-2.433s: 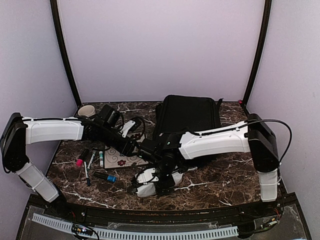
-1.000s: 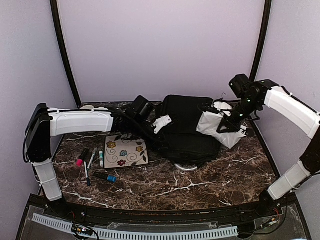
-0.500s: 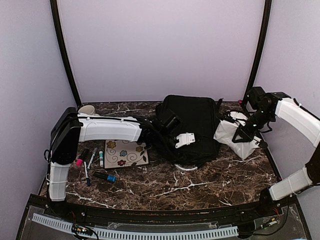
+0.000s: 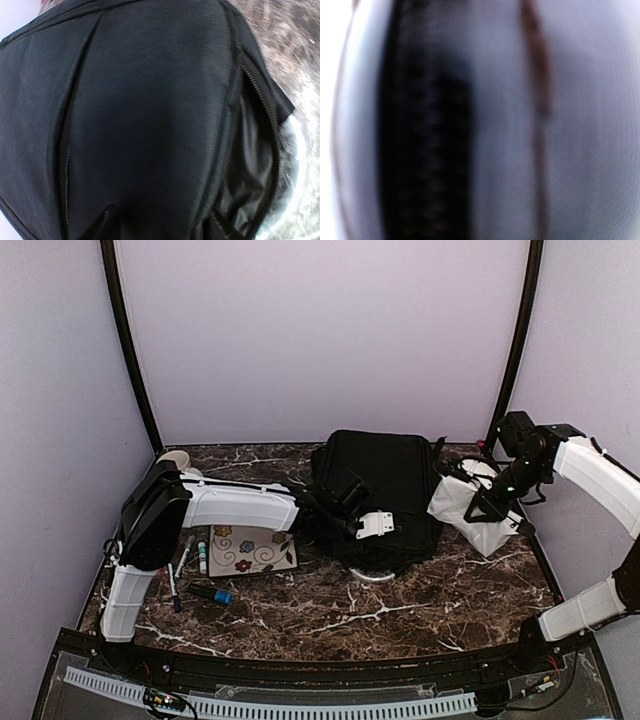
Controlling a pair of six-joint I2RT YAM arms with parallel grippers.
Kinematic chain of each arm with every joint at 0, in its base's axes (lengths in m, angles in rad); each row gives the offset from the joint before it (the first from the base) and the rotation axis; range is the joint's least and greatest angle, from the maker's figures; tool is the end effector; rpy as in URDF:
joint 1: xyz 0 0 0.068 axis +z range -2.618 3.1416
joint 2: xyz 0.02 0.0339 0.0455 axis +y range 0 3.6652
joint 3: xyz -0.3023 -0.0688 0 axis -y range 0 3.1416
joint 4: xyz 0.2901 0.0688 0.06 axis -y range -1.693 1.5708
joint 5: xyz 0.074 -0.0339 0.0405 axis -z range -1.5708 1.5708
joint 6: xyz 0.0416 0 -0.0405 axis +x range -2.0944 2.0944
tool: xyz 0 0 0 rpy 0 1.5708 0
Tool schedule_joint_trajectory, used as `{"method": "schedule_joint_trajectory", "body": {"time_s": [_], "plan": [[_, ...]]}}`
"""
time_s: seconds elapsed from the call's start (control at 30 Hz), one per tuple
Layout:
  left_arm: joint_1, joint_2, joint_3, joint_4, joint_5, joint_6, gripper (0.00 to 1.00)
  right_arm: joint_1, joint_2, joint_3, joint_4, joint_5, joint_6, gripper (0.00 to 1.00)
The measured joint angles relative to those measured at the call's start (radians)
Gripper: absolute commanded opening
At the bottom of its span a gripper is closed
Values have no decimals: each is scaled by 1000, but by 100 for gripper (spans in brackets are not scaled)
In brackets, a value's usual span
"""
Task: Pack the student bag
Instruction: Pick up the largest pocket of the bag from the student bag.
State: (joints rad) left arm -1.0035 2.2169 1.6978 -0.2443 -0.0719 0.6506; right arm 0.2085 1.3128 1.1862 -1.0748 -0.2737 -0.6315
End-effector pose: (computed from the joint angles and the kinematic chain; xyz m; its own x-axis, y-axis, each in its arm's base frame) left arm 0.3073 -0.4767 0.1832 0.1970 0.8151 -0.5448 0.8722 0.1082 0.4771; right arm 0.2710 0.0688 0.3223 -0.5624 -0.7000 -0.4402 -0.7765 0.6300 -0.0097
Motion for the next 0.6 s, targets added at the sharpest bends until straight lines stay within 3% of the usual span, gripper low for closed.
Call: {"method": "schedule_joint_trajectory", "body": {"time_s": [0.37, 0.6], "plan": [[-6, 12, 28, 55, -79, 33, 0, 14, -46, 9, -10, -59, 16, 22], [3, 12, 180, 24, -83, 11, 0, 156, -149, 19, -18, -93, 19, 23]]}}
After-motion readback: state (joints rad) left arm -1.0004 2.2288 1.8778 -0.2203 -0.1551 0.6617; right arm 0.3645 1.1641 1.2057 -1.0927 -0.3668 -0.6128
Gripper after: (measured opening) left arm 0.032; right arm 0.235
